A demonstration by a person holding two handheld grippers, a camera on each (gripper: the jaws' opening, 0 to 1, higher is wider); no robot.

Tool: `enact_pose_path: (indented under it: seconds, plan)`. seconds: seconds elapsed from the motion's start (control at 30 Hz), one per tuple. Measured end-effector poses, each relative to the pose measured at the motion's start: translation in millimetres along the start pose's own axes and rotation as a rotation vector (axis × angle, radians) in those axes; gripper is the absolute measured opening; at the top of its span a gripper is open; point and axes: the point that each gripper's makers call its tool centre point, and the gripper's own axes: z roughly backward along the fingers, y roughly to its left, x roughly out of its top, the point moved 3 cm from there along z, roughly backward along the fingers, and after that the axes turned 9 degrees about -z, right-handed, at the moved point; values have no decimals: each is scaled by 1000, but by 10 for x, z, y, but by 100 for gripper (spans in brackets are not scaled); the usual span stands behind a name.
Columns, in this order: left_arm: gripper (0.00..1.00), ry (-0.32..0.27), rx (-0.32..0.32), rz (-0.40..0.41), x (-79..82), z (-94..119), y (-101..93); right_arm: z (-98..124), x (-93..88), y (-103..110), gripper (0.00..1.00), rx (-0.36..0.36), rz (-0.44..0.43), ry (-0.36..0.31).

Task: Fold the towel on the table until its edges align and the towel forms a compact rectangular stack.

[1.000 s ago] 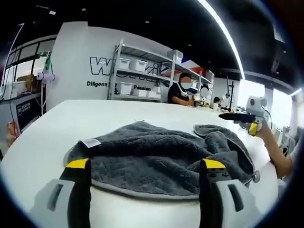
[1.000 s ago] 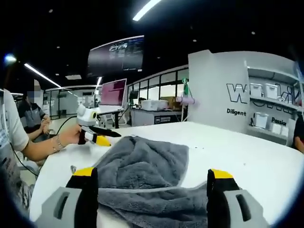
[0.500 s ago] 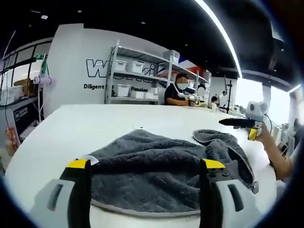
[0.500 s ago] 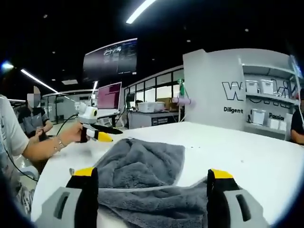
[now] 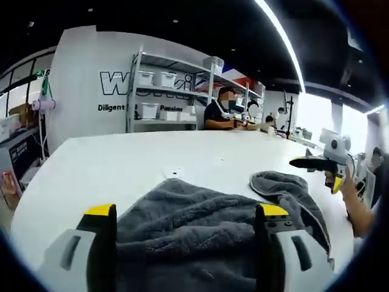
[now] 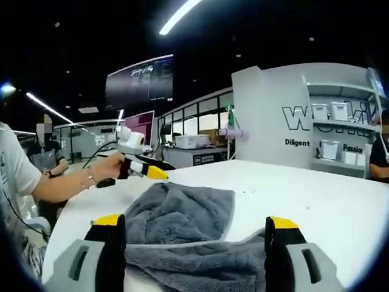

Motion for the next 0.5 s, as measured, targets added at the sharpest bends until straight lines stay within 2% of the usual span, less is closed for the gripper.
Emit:
enact_pose_path:
  seconds: [0.07, 0.2, 0.5]
  plan:
    - [96, 0, 17, -8, 38, -93, 27, 9, 15, 5, 99, 2, -2, -5]
    - [94, 13, 8, -1, 83, -268, 55, 17, 43, 12, 99, 6, 0, -15]
    - [89, 71, 4, -51, 176, -683, 48, 36, 78, 3, 99, 11, -18, -33]
